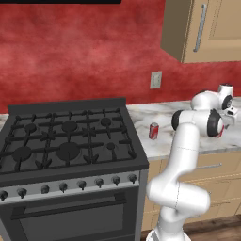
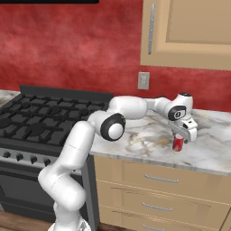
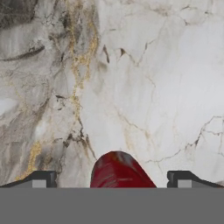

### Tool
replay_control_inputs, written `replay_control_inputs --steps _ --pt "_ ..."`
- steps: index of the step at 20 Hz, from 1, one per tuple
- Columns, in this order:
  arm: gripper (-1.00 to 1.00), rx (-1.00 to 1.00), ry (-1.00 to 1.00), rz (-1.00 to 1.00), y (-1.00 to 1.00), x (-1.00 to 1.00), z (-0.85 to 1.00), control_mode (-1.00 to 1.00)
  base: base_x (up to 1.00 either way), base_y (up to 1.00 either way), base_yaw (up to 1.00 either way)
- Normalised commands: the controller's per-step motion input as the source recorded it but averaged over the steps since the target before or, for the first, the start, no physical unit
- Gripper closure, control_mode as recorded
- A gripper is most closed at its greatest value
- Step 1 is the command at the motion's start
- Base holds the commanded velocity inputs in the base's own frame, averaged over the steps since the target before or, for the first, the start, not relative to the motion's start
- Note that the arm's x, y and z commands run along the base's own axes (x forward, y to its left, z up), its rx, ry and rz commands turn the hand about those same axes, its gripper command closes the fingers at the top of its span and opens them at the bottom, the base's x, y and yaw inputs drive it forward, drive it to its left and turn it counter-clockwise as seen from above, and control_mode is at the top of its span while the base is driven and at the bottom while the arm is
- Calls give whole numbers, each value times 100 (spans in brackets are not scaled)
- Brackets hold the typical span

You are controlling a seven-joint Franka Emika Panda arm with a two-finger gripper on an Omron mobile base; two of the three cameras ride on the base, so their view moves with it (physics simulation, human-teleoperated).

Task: Four empty soda cans are scattered around the kitchen. Gather all the cans and cluster them next to the stove for recycling.

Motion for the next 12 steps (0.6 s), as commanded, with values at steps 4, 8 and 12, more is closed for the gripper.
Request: replay_control_inputs --steps 4,8,12 --pt "-100 0 3 0 3 0 -8 -100 0 0 0" --pt "-100 0 0 0 0 2 0 -100 0 0 0" --pt "-100 1 0 0 0 1 0 -100 0 0 0"
